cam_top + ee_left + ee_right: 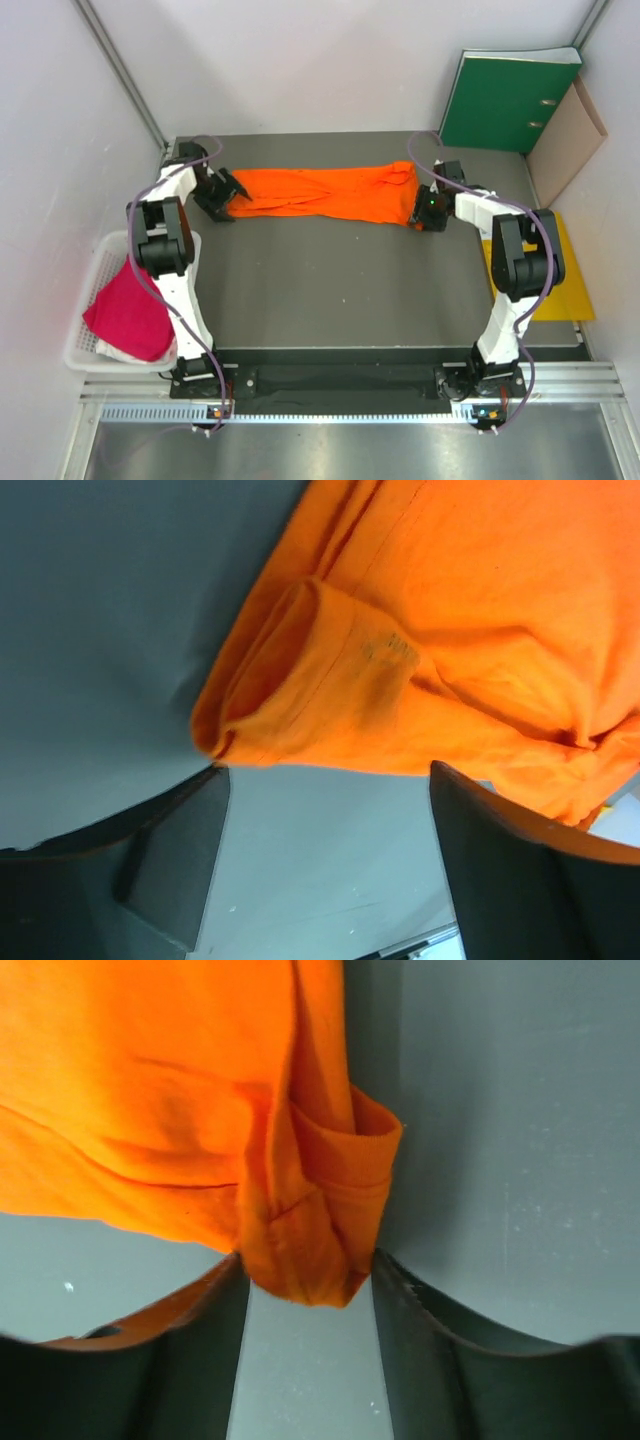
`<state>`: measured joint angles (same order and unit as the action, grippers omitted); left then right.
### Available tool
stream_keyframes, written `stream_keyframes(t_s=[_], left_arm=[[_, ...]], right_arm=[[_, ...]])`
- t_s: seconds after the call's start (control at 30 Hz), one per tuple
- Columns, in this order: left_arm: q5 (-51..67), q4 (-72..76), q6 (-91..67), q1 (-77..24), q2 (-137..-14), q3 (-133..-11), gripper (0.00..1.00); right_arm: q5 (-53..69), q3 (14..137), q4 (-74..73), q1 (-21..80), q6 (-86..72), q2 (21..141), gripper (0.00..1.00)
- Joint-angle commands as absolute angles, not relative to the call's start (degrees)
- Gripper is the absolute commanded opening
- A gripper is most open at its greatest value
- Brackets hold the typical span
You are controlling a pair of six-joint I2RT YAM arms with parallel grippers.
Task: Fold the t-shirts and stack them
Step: Fold the other side of the tshirt into a rectangle
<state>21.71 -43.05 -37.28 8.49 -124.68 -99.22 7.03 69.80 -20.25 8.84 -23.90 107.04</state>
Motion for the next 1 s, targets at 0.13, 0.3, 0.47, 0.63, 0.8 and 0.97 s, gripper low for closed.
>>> stream_keyframes(t_s=[0.13, 0.3, 0.47, 0.63, 0.8, 0.97], left_arm=[[19.1, -43.1, -36.9, 5.4, -131.7, -106.3, 0.0], [15.5, -46.1, -35.7, 5.5, -130.5, -106.8, 0.0], [13.8, -47.7, -34.7, 5.8, -126.7, -103.5, 0.0], [13.0, -48.3, -33.7, 5.8, -123.2, -99.0, 0.0], [13.0, -49.0, -33.0, 5.8, -122.9, -99.4, 0.71], [13.9, -49.3, -32.5, 5.8, -121.4, -100.4, 0.99]], right_arm=[[4.8, 70.1, -17.9, 9.5, -24.3, 107.3, 0.04], [0.3, 69.9, -20.2, 9.4, -21.1, 103.4, 0.0], [-5.2, 70.2, -22.3, 8.6, -18.0, 101.0, 0.0], [-7.5, 70.5, -23.2, 7.5, -16.2, 101.1, 0.0], [-8.0, 72.1, -23.0, 7.2, -15.8, 104.7, 0.04], [-8.7, 73.8, -23.5, 7.2, -16.5, 105.3, 0.53]])
